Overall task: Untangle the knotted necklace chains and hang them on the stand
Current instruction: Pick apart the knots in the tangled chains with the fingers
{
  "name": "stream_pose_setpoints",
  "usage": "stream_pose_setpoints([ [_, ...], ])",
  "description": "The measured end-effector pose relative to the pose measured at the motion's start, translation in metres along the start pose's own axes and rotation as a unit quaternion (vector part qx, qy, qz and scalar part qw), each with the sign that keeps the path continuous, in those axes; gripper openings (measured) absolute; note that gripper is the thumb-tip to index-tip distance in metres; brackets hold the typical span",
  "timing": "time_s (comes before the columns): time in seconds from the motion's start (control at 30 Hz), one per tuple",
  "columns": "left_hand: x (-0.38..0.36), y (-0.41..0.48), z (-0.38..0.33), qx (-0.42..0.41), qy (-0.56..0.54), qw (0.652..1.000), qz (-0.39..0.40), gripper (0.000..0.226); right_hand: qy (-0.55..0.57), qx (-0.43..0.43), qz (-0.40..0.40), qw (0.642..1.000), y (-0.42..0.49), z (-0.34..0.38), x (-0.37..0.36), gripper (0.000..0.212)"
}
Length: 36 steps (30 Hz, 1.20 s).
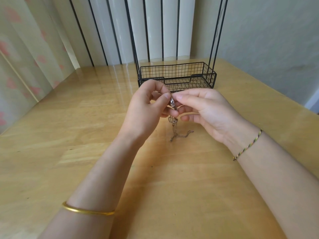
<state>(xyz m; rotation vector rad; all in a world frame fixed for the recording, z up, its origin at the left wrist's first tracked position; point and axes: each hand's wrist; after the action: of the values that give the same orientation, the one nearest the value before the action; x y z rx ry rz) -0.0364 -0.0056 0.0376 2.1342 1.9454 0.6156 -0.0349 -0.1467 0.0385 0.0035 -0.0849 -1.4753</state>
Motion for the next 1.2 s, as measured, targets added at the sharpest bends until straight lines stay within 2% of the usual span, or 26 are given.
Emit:
stream_pose_setpoints([
  [0.23,0.002,0.000,0.002,0.021,-0.003,1.000,-0.016,0.011,-0.077,0.039,0.037,0.996,-0.003,0.000,-0.003,0.020],
  [0.3,0.002,0.000,0.002,0.019,0.002,0.999,-0.027,0.010,-0.084,0.075,0.032,0.993,-0.005,0.001,-0.007,0.013],
  [0.37,0.002,0.000,0.002,0.020,0.001,0.999,-0.039,0.008,-0.088,0.107,0.010,0.990,-0.005,0.001,-0.010,0.018],
  [0.5,0.004,0.002,0.003,0.059,-0.047,0.995,-0.059,0.012,-0.112,0.120,-0.030,0.986,-0.001,-0.001,-0.008,0.022],
  [0.7,0.005,0.002,0.001,0.088,-0.071,0.991,-0.067,0.013,-0.153,0.140,-0.025,0.978,-0.002,-0.003,-0.014,0.020],
  [0.77,0.005,0.002,0.001,0.085,-0.063,0.993,-0.060,0.015,-0.130,0.131,-0.043,0.982,-0.002,-0.003,-0.013,0.015],
  [0.87,0.005,0.003,0.001,0.088,-0.062,0.993,-0.054,0.014,-0.010,0.057,-0.055,0.997,-0.001,-0.001,-0.008,0.003],
  [0.97,0.005,0.003,0.002,0.090,-0.076,0.992,-0.049,0.014,0.071,-0.007,-0.054,0.996,0.001,-0.001,-0.004,0.005],
  [1.1,0.007,0.004,0.001,0.070,-0.071,0.994,-0.033,0.015,0.127,-0.029,-0.059,0.990,0.003,-0.001,-0.003,0.008],
  [1.2,0.006,0.003,0.000,0.026,-0.006,0.999,-0.017,0.011,0.160,-0.029,-0.064,0.985,0.003,-0.001,-0.002,0.008],
])
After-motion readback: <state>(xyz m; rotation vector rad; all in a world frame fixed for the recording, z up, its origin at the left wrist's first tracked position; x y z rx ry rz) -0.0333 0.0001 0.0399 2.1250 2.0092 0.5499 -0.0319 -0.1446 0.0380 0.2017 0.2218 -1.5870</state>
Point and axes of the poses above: each hand's wrist, its own y-axis towards the middle knuckle, its own x-axis out of the back of the hand, z = x × y, and after that the axes turned 3 degrees about -x, right-handed
